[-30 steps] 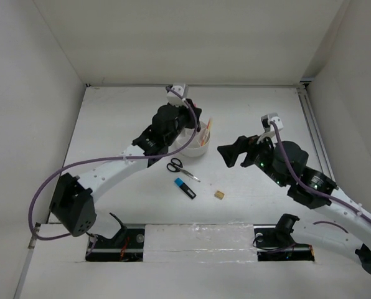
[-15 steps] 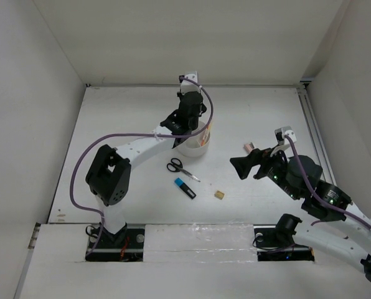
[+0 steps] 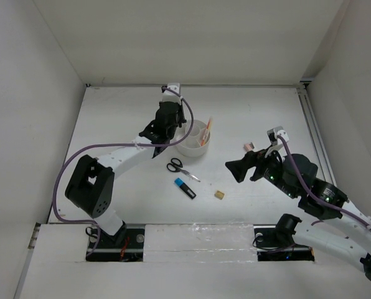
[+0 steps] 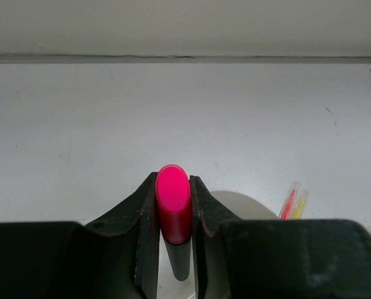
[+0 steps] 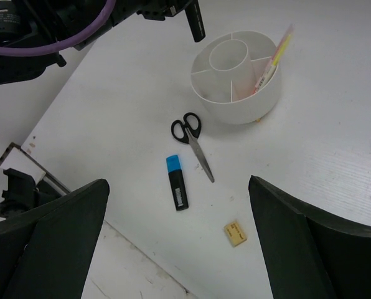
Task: Sort the stationery into containers
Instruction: Place the pen in the storage box.
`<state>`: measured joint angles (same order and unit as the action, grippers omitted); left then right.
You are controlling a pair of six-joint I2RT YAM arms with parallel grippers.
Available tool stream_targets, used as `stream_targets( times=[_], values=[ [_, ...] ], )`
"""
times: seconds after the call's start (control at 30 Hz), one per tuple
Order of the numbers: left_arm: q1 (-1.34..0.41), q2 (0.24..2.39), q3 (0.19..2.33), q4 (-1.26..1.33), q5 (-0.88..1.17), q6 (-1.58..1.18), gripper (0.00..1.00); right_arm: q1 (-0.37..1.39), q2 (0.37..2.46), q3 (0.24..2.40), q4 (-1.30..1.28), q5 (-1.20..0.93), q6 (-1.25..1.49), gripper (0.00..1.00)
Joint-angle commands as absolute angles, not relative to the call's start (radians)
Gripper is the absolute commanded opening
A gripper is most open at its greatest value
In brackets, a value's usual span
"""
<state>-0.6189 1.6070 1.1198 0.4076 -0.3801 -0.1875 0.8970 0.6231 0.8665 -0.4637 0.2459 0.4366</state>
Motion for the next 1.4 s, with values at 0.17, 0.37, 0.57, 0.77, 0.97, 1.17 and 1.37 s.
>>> stream_targets(
  times=[0.17,0.37,0.57,0.77,0.97,1.17,1.37],
  values=[
    [-0.574,1.539,1.046,0.529,-0.253,-0.155,0.00,0.911,0.634,0.871,-0.420,0.195,0.407,1.00],
    [-0.574,1.584,1.035,0.558,-0.229,-0.155,0.00,0.911,0.634,0.871,-0.411,0.186,0.407,1.00],
    [-0.574,1.618,1.026,0.591,-0.196,-0.183,0.00,0.911,0.652,0.871,-0.411,0.186,0.397,1.00],
    [-0.574,1.646,1.026,0.591,-0.206,-0.192,0.00,0.911,0.652,0.871,-0.411,0.176,0.397,1.00],
    [-0.574,1.678,1.026,0.600,-0.206,-0.201,0.05,0.911,0.652,0.871,-0.411,0.176,0.397,1.00],
    [-0.574,1.678,1.005,0.600,-0.195,-0.201,0.31,0.911,0.661,0.871,-0.411,0.156,0.387,1.00],
    [-0.574,1.637,0.974,0.609,-0.195,-0.210,0.42,0.911,0.661,0.871,-0.411,0.156,0.387,1.00]
  ],
)
